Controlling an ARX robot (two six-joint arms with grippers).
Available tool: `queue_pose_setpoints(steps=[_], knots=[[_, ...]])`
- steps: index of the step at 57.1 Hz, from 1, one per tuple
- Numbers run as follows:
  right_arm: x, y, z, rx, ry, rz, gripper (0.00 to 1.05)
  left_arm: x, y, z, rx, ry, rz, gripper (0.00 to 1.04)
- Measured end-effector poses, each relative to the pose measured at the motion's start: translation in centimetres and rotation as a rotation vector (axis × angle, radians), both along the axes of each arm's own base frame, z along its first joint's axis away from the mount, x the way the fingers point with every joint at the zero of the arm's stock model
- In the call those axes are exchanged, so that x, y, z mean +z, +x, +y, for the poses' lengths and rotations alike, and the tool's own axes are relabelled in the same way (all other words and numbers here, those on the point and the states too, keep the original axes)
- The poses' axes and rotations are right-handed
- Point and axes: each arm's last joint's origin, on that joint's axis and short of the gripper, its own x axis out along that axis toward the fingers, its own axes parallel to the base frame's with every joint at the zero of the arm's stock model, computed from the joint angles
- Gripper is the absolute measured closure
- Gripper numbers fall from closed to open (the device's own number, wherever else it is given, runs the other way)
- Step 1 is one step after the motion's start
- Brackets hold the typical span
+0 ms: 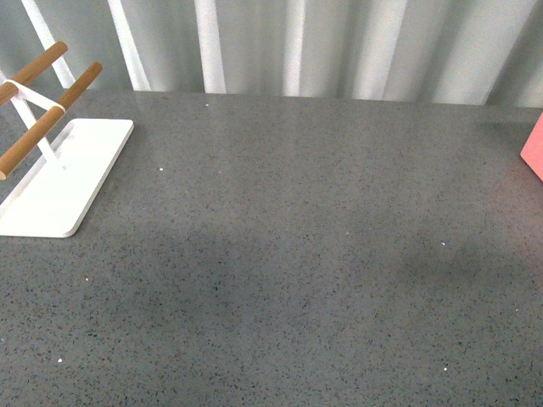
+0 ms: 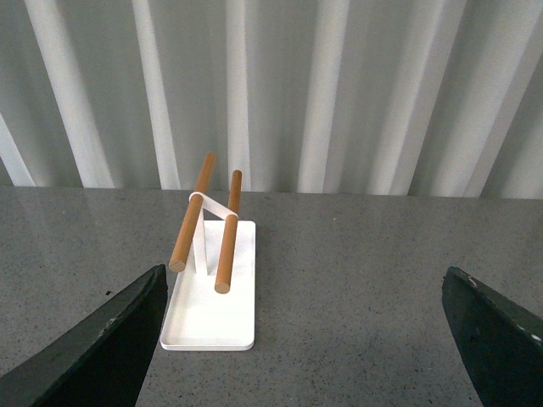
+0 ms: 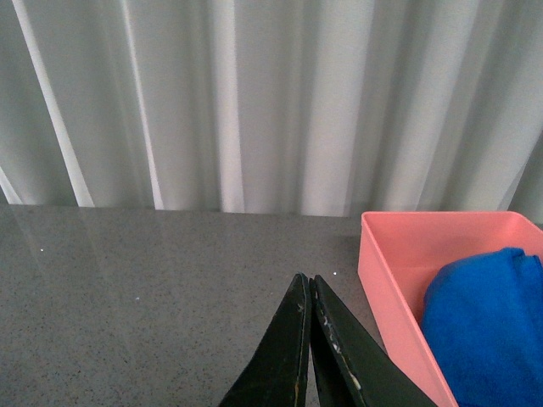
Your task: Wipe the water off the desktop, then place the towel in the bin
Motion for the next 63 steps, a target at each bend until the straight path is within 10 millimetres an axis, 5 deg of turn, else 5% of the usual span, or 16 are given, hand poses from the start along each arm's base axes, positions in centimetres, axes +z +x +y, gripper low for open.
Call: queue_pose_setpoints(steps=[63], knots=[[-0.9, -2.9, 0.0, -0.006, 0.007, -0.023, 1.02, 0.0, 0.0, 0.0, 0.000, 0.000, -0.001, 0.07]])
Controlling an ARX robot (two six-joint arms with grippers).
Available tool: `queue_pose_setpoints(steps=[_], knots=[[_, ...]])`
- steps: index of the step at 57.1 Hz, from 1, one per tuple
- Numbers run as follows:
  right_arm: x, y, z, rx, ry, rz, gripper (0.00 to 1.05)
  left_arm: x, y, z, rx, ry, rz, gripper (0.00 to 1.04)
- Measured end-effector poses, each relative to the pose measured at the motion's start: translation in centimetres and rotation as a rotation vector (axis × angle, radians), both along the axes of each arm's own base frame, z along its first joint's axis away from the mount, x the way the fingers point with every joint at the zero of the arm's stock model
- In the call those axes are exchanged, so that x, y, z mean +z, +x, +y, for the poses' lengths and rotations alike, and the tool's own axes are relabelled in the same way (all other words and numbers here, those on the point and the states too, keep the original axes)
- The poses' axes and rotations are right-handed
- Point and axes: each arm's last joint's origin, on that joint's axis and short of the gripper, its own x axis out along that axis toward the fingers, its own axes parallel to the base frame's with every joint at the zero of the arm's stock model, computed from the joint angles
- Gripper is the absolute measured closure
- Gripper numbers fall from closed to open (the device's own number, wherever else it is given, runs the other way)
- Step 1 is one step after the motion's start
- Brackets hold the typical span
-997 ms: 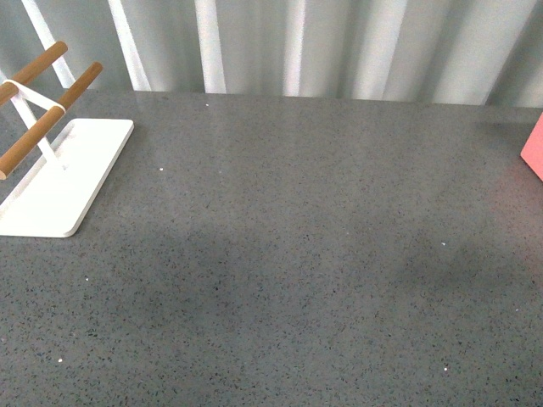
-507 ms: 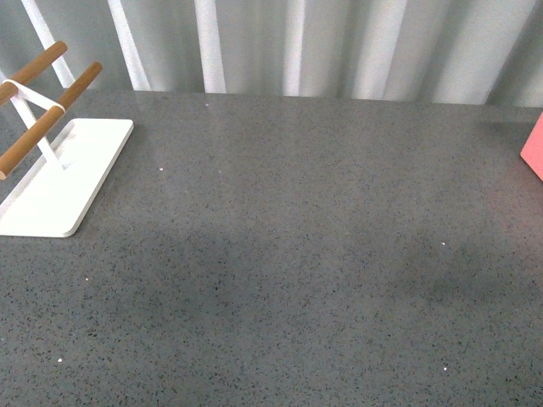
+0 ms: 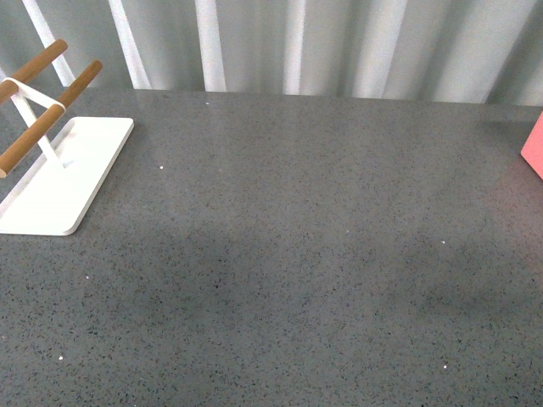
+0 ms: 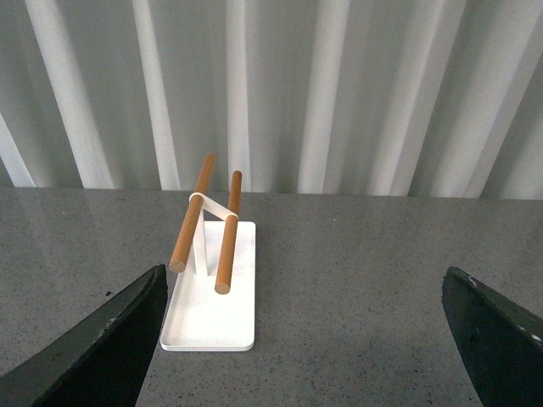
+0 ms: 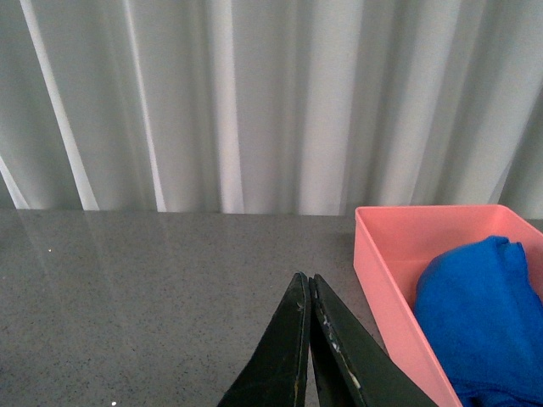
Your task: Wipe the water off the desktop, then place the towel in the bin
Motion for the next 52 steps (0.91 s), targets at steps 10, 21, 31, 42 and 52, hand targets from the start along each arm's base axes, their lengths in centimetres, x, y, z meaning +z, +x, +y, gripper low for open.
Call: queue_pose_setpoints(steps=[10, 21, 31, 42, 52], knots=[[0.00, 0.00, 0.00, 0.000, 0.000, 0.000, 0.95, 0.00, 0.00, 0.00, 0.000, 0.000, 0.000, 0.07], [0.00, 0.00, 0.00, 0.000, 0.000, 0.000, 0.54, 0.00, 0.00, 0.00, 0.000, 0.000, 0.000, 0.07], [0.00, 0.00, 0.00, 0.000, 0.000, 0.000, 0.18, 0.00, 0.00, 0.00, 0.000, 0.000, 0.000, 0.07], [0.00, 0.00, 0.00, 0.000, 0.001, 0.000, 0.08, 0.00, 0.00, 0.00, 0.000, 0.000, 0.000, 0.07], [0.00, 0.00, 0.00, 0.000, 0.001, 0.000, 0.07, 0.00, 0.00, 0.00, 0.000, 0.000, 0.000, 0.07]])
